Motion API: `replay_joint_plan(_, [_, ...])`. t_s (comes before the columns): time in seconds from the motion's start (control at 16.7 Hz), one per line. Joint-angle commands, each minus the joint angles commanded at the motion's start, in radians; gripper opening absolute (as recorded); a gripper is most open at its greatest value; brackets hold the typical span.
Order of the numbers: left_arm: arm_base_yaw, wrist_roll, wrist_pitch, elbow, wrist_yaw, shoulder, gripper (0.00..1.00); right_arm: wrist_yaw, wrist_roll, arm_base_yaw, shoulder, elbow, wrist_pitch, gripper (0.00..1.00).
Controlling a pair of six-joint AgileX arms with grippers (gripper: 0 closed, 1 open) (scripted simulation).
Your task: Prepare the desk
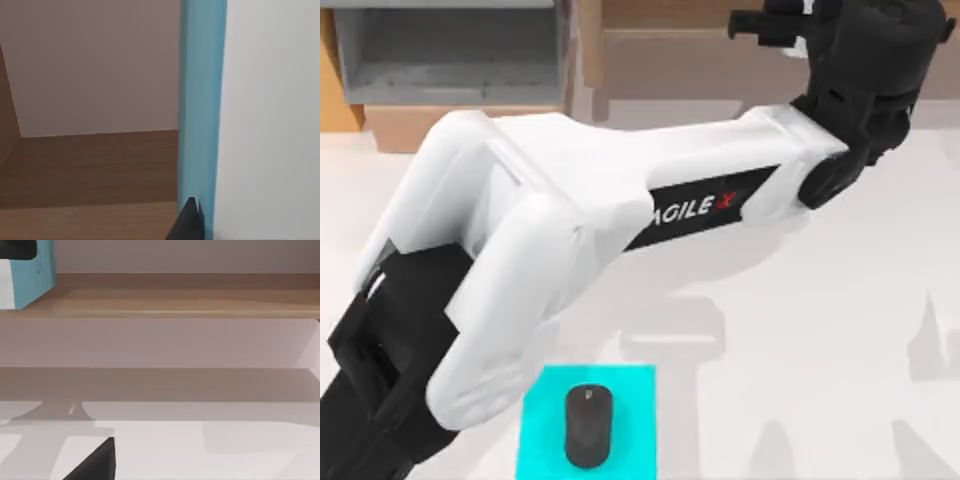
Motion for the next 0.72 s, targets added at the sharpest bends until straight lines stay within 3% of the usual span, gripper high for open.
replay_joint_plan(0.42, [-0.151, 0.311, 0.191, -0.537, -0.062, -0.298, 0.0, 0.0, 0.0, 0.0, 0.0, 0.0, 0.0, 1.0])
replay_joint_plan(0.72, [-0.134, 0.621, 0.311, -0.973, -0.04, -0.518, 0.0, 0.0, 0.0, 0.0, 0.0, 0.0, 0.0, 1.0])
